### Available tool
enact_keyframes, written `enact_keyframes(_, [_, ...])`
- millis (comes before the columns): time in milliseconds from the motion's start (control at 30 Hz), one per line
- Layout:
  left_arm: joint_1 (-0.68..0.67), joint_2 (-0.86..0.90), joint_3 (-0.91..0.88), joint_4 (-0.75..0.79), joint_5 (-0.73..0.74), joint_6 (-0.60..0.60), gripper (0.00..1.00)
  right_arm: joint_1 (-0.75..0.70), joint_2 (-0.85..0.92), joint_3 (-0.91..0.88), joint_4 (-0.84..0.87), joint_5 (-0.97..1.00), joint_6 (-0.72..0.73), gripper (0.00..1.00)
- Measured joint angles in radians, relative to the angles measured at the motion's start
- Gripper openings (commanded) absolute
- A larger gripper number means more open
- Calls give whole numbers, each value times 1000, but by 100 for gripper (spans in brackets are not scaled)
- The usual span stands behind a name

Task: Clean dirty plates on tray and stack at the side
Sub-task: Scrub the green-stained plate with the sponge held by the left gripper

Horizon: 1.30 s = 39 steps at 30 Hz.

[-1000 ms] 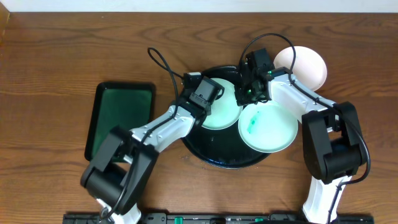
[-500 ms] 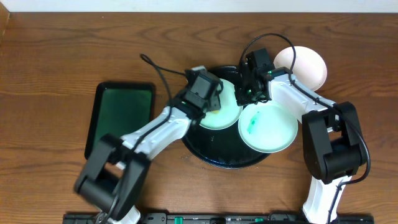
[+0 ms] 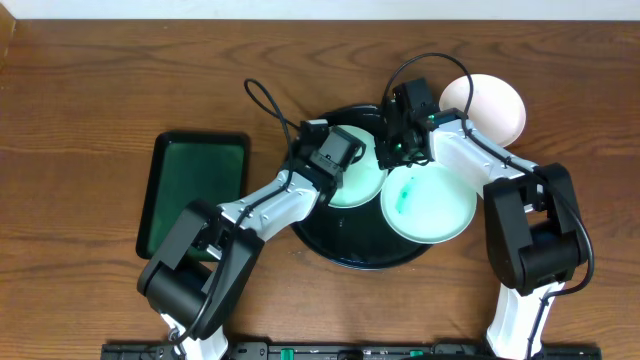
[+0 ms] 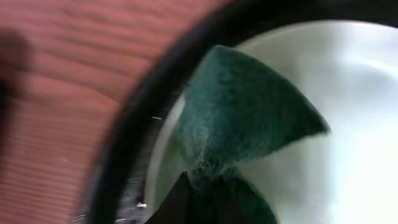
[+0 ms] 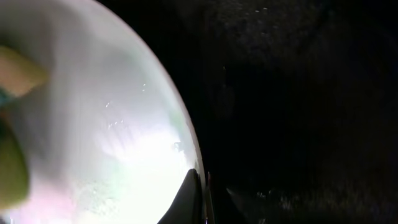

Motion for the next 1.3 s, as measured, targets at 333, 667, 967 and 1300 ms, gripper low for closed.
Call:
enact_keyframes(333, [28, -7, -8, 113, 28, 77, 7, 1, 0, 0, -2, -2, 0, 1])
enact_keyframes(667, [37, -20, -13, 166, 426, 66, 7, 1, 0, 0, -7, 1, 1, 1])
enact_keyframes(967, [98, -13, -13, 76, 386, 127, 7, 1, 0, 0, -6, 1, 1, 1])
enact_keyframes(1300, [196, -11, -13, 103, 333, 212, 7, 5, 0, 0, -1, -18, 4, 1])
